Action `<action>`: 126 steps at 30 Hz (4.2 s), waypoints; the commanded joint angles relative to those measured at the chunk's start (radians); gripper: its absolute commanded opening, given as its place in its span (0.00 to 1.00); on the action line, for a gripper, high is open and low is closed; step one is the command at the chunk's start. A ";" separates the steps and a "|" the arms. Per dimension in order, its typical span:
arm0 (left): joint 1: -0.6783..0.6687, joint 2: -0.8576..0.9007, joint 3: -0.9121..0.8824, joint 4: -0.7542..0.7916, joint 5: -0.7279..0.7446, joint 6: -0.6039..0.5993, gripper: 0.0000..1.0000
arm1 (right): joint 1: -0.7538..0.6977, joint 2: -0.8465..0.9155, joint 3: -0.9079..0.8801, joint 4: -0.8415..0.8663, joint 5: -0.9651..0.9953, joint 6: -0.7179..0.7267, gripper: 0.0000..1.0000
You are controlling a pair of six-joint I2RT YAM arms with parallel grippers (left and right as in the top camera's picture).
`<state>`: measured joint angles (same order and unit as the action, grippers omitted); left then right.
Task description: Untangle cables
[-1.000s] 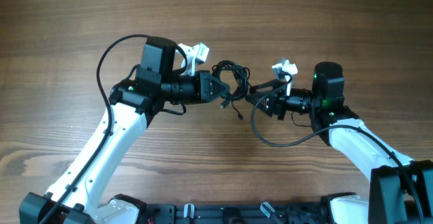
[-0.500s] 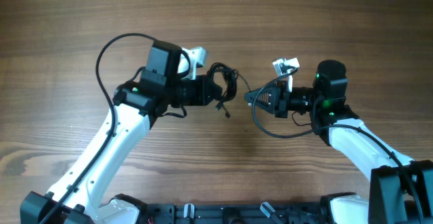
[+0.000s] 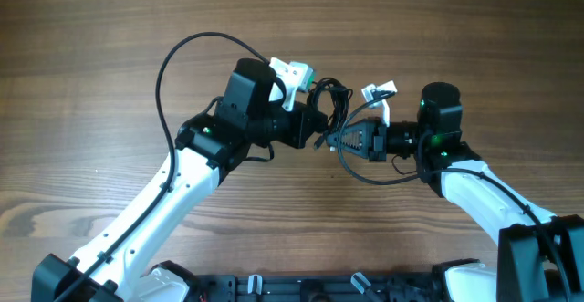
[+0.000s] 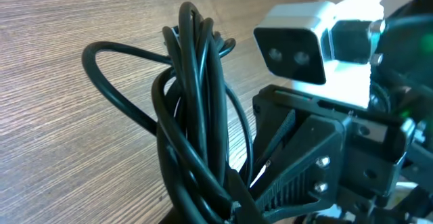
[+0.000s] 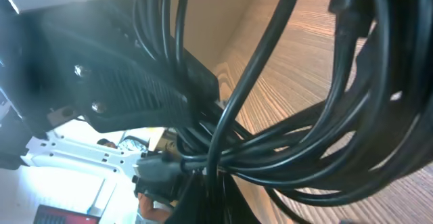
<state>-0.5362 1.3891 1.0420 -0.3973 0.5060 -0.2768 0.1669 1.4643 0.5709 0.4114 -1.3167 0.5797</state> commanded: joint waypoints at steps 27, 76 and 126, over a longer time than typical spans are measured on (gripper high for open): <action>-0.098 -0.013 0.008 0.028 0.011 -0.112 0.04 | -0.002 -0.002 0.009 0.051 0.291 0.179 0.54; 0.050 -0.089 0.011 -0.123 0.003 -0.294 1.00 | -0.109 -0.002 0.009 -0.145 0.351 0.032 0.05; 0.041 0.120 0.010 0.180 -0.053 -0.172 0.04 | 0.014 -0.002 0.009 -0.204 0.284 -0.345 0.77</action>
<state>-0.4953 1.5345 1.0393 -0.2173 0.4206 -0.4686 0.1650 1.4559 0.5785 0.1860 -1.0168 0.2790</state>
